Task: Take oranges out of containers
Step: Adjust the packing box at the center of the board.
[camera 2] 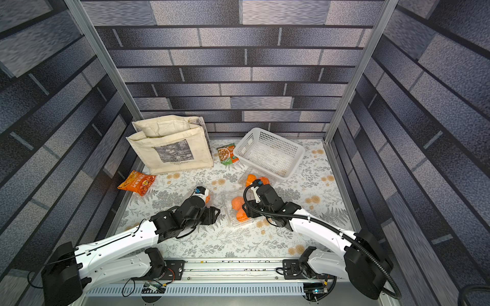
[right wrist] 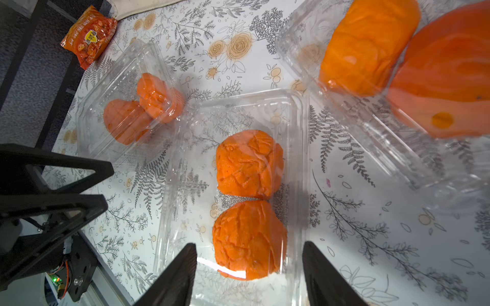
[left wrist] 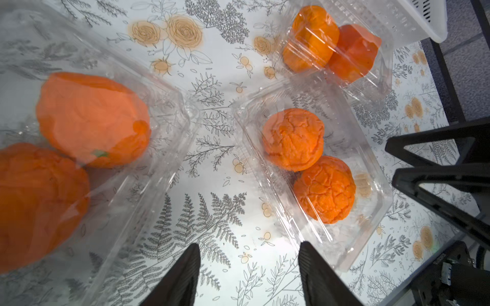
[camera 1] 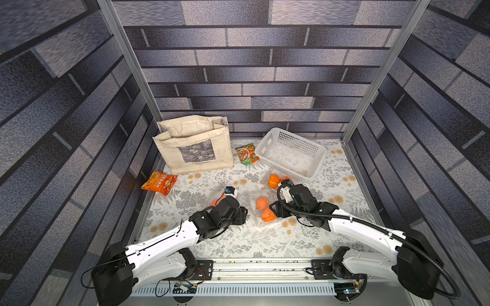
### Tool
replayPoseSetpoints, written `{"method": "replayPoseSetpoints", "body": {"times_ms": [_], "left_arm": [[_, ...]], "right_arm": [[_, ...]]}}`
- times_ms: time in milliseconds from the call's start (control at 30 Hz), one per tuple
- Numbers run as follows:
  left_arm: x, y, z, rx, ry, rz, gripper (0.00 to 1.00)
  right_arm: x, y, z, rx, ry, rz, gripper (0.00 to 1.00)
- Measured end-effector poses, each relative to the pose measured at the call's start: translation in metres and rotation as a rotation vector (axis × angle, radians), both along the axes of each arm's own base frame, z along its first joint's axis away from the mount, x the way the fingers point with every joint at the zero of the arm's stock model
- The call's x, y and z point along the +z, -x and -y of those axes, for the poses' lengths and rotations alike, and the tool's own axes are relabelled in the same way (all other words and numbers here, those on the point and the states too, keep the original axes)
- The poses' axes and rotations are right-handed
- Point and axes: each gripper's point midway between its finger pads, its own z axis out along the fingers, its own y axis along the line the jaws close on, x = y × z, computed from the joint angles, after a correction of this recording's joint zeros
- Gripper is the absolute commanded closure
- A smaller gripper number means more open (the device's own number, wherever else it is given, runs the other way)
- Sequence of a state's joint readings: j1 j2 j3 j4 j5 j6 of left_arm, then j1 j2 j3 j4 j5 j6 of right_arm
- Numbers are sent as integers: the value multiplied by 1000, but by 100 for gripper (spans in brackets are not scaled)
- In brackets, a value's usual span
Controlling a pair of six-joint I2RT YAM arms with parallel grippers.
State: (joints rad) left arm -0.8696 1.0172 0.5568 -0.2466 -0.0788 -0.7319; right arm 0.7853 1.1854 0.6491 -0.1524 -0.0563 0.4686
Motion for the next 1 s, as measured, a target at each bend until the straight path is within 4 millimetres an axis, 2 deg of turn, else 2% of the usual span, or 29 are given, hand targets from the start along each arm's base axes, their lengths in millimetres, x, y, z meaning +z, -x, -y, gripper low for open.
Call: {"method": "replayPoseSetpoints", "body": {"times_ms": [167, 400, 667, 833, 1000], "left_arm": [[-14, 2, -6, 30, 9, -80, 38], [-44, -5, -50, 164, -28, -176, 37], [-43, -19, -82, 242, -59, -159, 37], [-37, -17, -76, 214, -52, -139, 37], [-26, -17, -50, 180, 28, -111, 33]], "right_arm": [[6, -7, -3, -14, -1, 12, 35], [6, -10, -3, -26, 6, 18, 35], [-3, -11, -2, -31, 25, -3, 35], [-3, -12, -2, -37, 28, 2, 34], [-3, -13, 0, -50, 31, 3, 40]]}}
